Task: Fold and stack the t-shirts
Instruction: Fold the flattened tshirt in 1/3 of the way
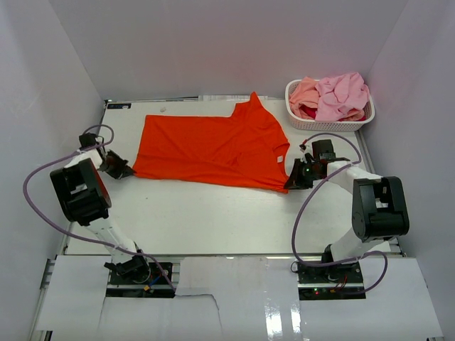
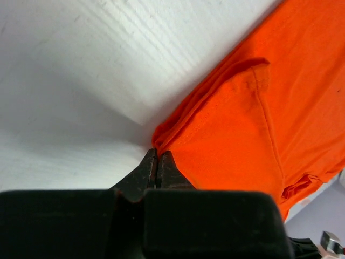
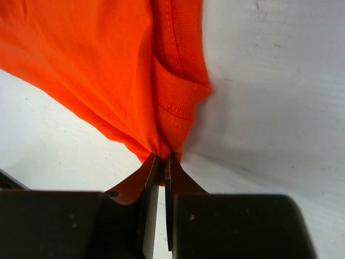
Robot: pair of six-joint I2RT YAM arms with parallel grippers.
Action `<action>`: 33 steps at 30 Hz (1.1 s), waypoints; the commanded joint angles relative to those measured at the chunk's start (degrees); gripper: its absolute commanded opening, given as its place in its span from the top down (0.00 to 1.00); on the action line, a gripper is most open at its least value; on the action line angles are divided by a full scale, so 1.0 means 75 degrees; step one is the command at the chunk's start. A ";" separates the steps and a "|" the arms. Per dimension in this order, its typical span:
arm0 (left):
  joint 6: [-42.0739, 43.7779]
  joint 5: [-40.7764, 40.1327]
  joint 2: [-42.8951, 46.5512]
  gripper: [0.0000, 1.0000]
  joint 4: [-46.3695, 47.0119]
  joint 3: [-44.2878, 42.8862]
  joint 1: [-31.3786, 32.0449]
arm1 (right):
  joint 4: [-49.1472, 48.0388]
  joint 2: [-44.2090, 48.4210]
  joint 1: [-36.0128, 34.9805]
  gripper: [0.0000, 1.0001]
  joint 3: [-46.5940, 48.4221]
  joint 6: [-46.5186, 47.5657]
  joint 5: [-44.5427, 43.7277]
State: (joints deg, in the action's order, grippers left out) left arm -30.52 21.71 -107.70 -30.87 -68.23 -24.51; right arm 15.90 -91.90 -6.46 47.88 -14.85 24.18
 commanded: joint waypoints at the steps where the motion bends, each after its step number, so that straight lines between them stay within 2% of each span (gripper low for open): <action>1: 0.0355 -0.0726 0.0975 1.00 -0.0278 0.0132 -0.0001 | 0.0656 0.0358 -0.0111 0.92 -0.0020 0.0339 -0.0598; 6: 0.0460 -0.0856 0.1492 1.00 -0.0419 0.0530 -0.0001 | 0.1206 0.0452 -0.0451 0.92 0.0050 0.0445 -0.0974; 10: 0.0624 -0.1090 0.1961 1.00 -0.0547 0.1009 -0.0001 | 0.1908 0.0382 -0.0907 0.92 0.0388 0.0574 -0.1815; 16: 0.0917 -0.1524 0.2476 1.00 -0.0700 0.1572 -0.0001 | 0.2590 0.0732 -0.1435 0.92 0.0425 0.0527 -0.2461; 25: 0.1210 -0.2004 0.2770 1.00 -0.0864 0.2077 -0.0001 | 0.3165 0.1857 -0.1810 0.92 0.0086 0.0165 -0.3153; 33: 0.1105 -0.2461 0.3157 0.99 -0.0946 0.2194 -0.0001 | 0.3376 0.2257 -0.1998 0.92 -0.0243 -0.0035 -0.3494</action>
State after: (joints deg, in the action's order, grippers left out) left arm -22.52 6.70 -87.42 -38.17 -52.01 -24.40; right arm 38.33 -76.31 -21.30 46.72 -14.17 1.26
